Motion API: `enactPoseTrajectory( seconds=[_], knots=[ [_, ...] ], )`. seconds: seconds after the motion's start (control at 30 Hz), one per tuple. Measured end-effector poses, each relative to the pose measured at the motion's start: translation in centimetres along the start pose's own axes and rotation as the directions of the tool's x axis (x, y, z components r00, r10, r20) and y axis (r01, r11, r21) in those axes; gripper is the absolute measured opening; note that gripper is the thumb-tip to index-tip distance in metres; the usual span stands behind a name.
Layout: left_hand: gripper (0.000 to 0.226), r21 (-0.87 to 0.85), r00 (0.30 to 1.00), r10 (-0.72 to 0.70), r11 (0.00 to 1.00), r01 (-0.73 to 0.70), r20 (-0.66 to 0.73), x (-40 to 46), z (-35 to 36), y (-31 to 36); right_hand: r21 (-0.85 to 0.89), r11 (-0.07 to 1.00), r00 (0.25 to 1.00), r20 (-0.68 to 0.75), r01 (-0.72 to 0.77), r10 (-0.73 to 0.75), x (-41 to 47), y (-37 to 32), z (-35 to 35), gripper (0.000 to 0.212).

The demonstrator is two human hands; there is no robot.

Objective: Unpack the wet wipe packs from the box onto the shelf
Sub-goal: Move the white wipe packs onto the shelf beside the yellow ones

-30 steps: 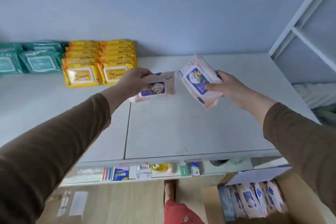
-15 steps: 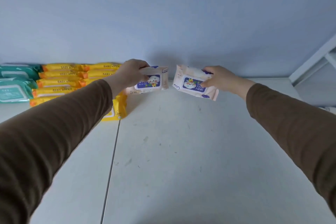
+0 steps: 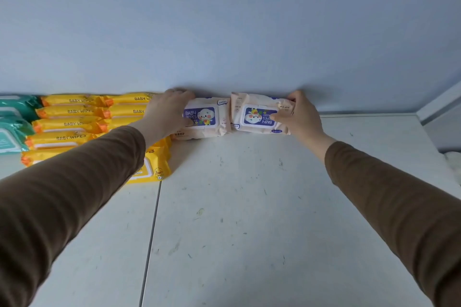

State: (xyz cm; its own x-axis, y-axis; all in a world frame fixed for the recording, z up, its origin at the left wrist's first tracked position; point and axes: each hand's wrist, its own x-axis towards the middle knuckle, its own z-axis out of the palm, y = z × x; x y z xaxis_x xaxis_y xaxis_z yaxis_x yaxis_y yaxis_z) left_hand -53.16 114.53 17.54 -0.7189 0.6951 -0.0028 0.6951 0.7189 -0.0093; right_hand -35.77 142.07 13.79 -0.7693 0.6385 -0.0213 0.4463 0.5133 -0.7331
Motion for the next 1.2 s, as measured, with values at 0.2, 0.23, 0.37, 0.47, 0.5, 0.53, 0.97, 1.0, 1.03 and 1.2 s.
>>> enactPoseTrajectory(
  seconds=[0.2, 0.23, 0.37, 0.47, 0.5, 0.53, 0.97, 1.0, 1.03, 1.2],
  knots=[
    [0.046, -0.004, 0.994, 0.009, 1.0, -0.01, -0.11, 0.5, 0.5, 0.4, 0.097, 0.99, 0.994, 0.011, -0.106, 0.105, 0.5, 0.3, 1.2, 0.052],
    [0.044, 0.002, 0.991, 0.001, 1.0, 0.0, -0.137, 0.4, 0.8, 0.5, 0.101, 0.99, 0.995, -0.002, -0.102, 0.102, 0.4, 0.1, 1.3, 0.052],
    [0.036, 0.025, 0.966, -0.024, 0.999, 0.032, -0.259, -0.2, 2.0, 0.4, 0.132, 0.989, 0.995, -0.065, -0.06, 0.069, 0.0, -0.1, 2.2, 0.051],
    [0.035, 0.04, 0.965, -0.002, 0.999, 0.013, -0.262, 0.3, 1.9, 0.3, 0.128, 0.991, 0.995, -0.084, -0.043, 0.054, 0.1, -0.2, 2.9, 0.051],
    [0.035, 0.049, 0.968, -0.002, 0.999, 0.015, -0.249, 0.4, 1.7, 0.4, 0.115, 0.992, 0.995, -0.081, -0.047, 0.056, 0.3, -0.2, 2.9, 0.051],
    [0.034, 0.053, 0.972, -0.004, 0.998, 0.017, -0.235, 0.5, 1.7, 0.4, 0.1, 0.993, 0.995, -0.075, -0.055, 0.063, 0.4, -0.2, 3.0, 0.051],
    [0.039, -0.169, 0.972, -0.063, 0.985, 0.025, -0.225, -3.9, 0.2, 3.3, -0.091, 0.993, 0.989, -0.133, -0.075, 0.063, -5.3, -0.3, 1.4, 0.058],
    [0.04, -0.192, 0.978, -0.054, 0.981, 0.014, -0.203, -4.6, 0.3, 3.9, -0.111, 0.992, 0.993, -0.111, -0.056, 0.044, -6.5, -0.3, 1.2, 0.055],
    [0.041, -0.208, 0.983, -0.041, 0.978, 0.003, -0.178, -5.6, 0.3, 4.6, -0.128, 0.991, 0.996, -0.081, -0.037, 0.026, -7.8, -0.3, 1.1, 0.052],
    [0.041, -0.254, 0.994, 0.027, 0.966, -0.053, -0.104, -11.3, 1.0, 8.6, -0.197, 0.979, 0.999, -0.013, 0.05, -0.053, -15.8, 0.0, -0.1, 0.049]
  ],
)
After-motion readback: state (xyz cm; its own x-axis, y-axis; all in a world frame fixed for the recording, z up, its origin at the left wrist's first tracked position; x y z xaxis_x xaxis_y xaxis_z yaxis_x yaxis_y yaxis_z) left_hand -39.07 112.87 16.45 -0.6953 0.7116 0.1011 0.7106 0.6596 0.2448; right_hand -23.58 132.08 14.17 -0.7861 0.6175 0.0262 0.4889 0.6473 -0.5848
